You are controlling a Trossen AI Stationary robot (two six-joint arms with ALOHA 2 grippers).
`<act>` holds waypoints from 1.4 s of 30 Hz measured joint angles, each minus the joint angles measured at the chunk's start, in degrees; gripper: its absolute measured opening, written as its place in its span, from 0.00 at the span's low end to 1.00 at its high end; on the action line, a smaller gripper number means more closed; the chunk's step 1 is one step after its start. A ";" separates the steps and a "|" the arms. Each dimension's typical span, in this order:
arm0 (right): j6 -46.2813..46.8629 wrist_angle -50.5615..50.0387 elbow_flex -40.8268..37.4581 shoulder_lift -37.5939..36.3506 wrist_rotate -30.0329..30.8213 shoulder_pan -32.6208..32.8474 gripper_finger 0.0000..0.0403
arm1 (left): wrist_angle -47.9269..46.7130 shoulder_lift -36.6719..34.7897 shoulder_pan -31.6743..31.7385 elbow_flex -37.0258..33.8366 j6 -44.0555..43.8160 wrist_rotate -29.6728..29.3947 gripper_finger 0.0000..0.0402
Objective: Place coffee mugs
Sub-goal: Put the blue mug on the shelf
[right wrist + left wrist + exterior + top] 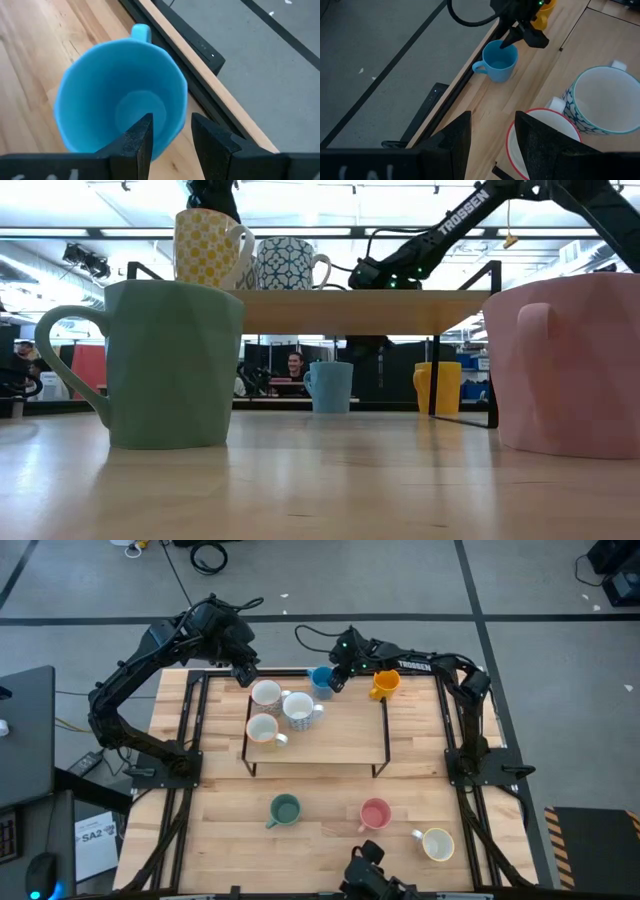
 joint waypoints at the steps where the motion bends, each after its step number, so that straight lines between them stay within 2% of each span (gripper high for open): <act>1: -0.04 0.02 0.00 0.08 0.00 0.06 0.35 | 0.00 0.01 0.01 0.00 0.00 0.00 0.39; 9: -0.04 -1.11 0.04 0.86 0.00 0.20 0.35 | 0.00 0.01 0.00 0.00 0.00 -0.01 0.39; 14: -0.04 -1.27 0.04 0.87 0.33 0.22 0.31 | 0.00 0.01 0.02 0.00 0.00 -0.01 0.39; 26: 0.08 -1.22 0.02 0.74 0.21 0.24 0.07 | 0.00 0.01 0.00 0.00 0.00 0.00 0.39; 35: -0.33 -1.23 -0.14 -0.49 0.46 -0.11 0.07 | 0.00 0.01 0.02 0.00 0.00 -0.01 0.39; 42: -1.23 -2.22 -0.11 -6.01 0.87 -2.09 0.07 | 0.00 0.01 0.00 0.00 0.02 0.01 0.39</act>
